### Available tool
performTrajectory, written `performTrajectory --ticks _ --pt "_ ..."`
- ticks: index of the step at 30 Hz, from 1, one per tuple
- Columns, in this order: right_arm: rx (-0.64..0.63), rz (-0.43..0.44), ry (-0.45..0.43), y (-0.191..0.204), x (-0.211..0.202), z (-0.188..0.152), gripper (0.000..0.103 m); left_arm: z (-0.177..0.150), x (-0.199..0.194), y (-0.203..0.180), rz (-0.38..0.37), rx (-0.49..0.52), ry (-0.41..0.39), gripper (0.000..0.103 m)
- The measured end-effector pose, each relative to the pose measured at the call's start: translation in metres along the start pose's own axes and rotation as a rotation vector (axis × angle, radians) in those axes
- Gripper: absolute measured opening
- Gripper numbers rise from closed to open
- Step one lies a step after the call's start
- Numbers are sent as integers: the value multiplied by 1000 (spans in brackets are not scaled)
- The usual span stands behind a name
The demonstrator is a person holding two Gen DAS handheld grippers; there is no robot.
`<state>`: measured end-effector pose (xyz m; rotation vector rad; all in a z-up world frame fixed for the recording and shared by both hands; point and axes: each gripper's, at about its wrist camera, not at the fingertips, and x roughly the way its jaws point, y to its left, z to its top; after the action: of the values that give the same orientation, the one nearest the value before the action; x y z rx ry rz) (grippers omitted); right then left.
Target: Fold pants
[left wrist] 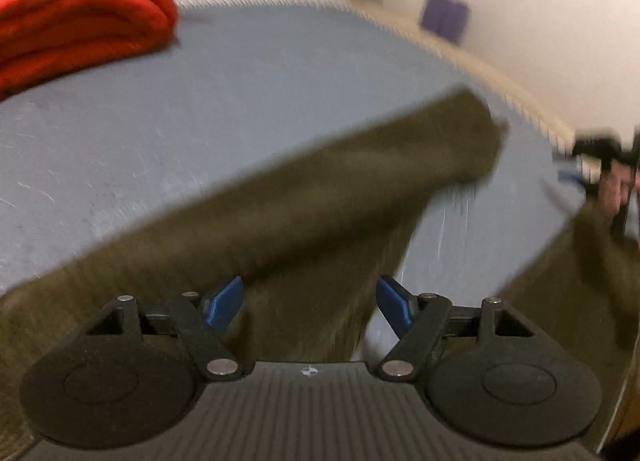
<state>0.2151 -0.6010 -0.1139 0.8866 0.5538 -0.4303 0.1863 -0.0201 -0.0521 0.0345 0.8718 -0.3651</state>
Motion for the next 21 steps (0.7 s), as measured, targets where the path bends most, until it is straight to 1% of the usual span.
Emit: performTrajectory --ticks 2,4,5,6,7,8,9,10,11,12,13,14,15,16,17,18,19,20,21 --pt "12 41 0 -2 6 -1 36 -10 12 -11 6 58 29 78" --pt "-19 103 0 4 13 2 44 -15 22 -19 15 114 47 78" --pt "-42 122 10 10 18 2 50 -21 25 -22 39 138 49 78" --pt "-60 136 25 16 25 2 52 -21 29 -22 64 157 55 74" --pt "-75 141 42 25 35 1 52 -22 33 -21 82 170 66 69" --pt "-89 144 59 33 46 0 52 -23 36 -22 93 178 72 63" --pt "-102 140 80 40 55 -5 52 -24 38 -19 88 183 71 59" --pt "-106 128 98 46 67 -8 52 -24 37 -19 78 189 66 52" --pt "-111 114 112 52 80 -9 52 -23 39 -15 62 200 69 36" --pt "-119 91 129 57 93 -9 52 -24 38 -16 54 213 69 25" --pt "-122 72 141 60 102 -11 52 -24 37 -17 59 231 69 20" --pt "-129 67 128 65 111 -10 52 -23 37 -17 66 243 70 13" --pt "-155 60 115 73 118 -8 39 -25 34 -18 69 242 71 10" --pt "-180 44 113 77 122 -9 22 -23 32 -14 62 226 71 10" --pt "-189 29 125 84 130 -7 8 -20 29 -11 55 205 65 9" --pt "-192 34 128 90 132 -3 7 -18 24 -6 50 181 56 9" --pt "-210 43 114 99 127 2 6 -16 21 -1 47 159 43 9" --pt "-233 65 84 109 116 9 5 -13 14 5 35 138 32 9" --pt "-247 107 55 119 99 18 5 -11 5 11 12 124 19 9"
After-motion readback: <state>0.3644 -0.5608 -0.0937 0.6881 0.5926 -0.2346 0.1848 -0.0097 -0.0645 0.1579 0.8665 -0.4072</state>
